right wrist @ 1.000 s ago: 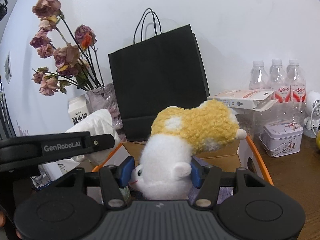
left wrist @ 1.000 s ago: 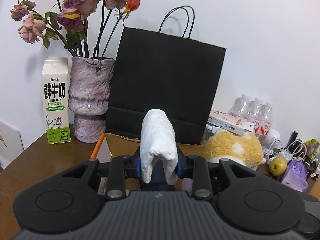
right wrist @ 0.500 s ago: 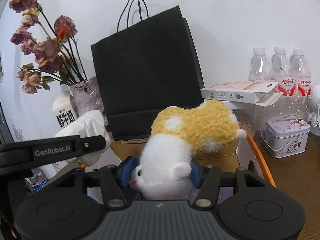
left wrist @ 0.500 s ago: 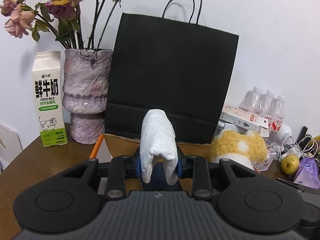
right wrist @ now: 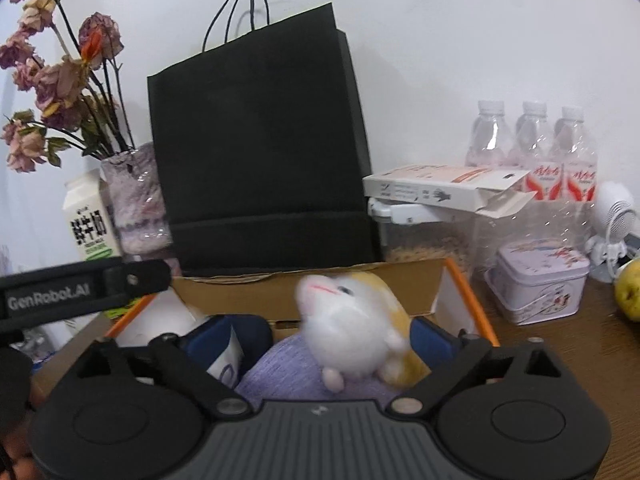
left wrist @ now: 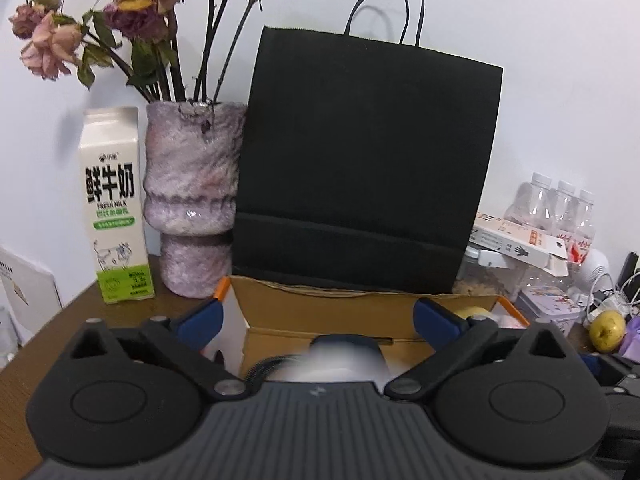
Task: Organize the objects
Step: 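Open the left tool dropping the cloth while the right tool releases the sheep into the box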
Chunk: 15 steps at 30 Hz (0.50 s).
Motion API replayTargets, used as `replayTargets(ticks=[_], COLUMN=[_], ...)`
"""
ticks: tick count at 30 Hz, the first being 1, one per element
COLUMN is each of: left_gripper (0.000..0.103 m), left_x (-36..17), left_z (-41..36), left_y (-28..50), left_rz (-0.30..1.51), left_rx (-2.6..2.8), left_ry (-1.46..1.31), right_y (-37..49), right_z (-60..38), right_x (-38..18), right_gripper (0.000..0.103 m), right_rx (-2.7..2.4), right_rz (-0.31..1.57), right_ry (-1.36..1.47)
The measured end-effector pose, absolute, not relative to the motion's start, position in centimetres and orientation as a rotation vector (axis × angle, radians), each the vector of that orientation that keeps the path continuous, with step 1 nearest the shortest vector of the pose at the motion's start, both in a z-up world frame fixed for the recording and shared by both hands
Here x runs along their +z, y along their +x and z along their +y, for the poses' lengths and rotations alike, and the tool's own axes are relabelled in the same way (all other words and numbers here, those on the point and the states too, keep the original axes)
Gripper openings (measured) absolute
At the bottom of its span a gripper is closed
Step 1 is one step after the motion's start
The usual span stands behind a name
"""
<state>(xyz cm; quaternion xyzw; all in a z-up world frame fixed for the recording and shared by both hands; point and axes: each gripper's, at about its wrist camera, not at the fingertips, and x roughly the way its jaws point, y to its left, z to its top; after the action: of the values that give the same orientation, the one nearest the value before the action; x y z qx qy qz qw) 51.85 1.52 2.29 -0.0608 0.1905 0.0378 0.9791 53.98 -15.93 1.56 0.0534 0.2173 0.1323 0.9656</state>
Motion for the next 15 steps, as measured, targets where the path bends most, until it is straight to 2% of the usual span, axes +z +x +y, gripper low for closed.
replayTargets(ticks=[4,15], left_gripper=[0.103,0.103], left_x=[2.2,2.5], left_z=[1.6,1.6], left_y=[51.9,50.9], left_rz=[0.393,0.384], left_rx=[0.078,0.072], left_ry=[-0.099,-0.080], right_y=[53.8,52.4], right_z=[-16.0,-16.0], right_x=[1.7,2.0], right_gripper=[0.102,0.103], right_rx=[0.242,0.239], right_rz=[0.419,0.391], right_ry=[0.080,0.043])
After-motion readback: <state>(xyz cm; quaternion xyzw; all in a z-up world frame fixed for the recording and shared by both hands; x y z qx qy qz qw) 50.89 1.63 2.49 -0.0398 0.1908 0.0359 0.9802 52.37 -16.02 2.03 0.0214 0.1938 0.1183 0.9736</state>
